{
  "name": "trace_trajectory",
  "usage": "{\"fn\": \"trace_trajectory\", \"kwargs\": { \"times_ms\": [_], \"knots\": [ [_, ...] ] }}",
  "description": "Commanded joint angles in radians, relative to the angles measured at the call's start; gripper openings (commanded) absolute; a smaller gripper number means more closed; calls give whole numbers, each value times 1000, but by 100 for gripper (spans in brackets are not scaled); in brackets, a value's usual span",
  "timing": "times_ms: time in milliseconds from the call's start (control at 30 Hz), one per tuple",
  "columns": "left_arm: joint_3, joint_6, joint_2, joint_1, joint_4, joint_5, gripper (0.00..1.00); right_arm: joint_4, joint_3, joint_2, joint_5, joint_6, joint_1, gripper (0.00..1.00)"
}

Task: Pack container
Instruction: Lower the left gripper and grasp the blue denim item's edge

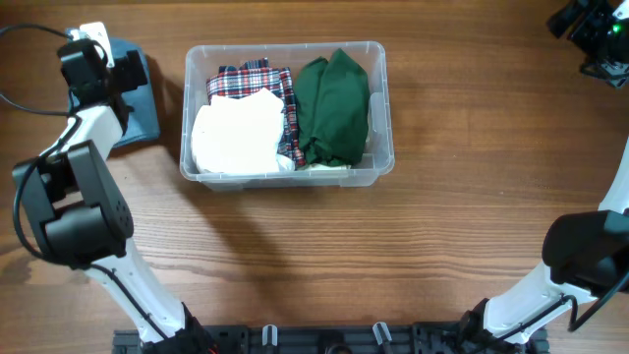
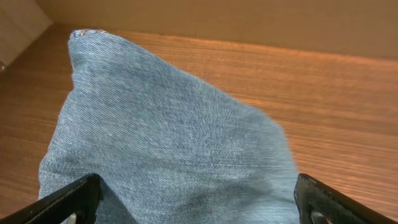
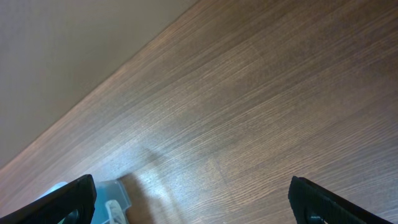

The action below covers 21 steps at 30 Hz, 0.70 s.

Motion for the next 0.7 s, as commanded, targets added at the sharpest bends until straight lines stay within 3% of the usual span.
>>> {"fn": "trace_trajectory", "kwargs": {
  "times_ms": [0,200,567,667],
  "knots": [
    [3,109,82,5,49,-10,99,2,2,17,10,7,0,100],
    [2,78,174,48,19,-21,100,2,2,17,10,7,0,100],
    [2,-433,225,164,-330,-2,100,2,2,17,10,7,0,100],
    [2,-466,225,179,-442,40,100,2,2,17,10,6,0,100]
  ]
}}
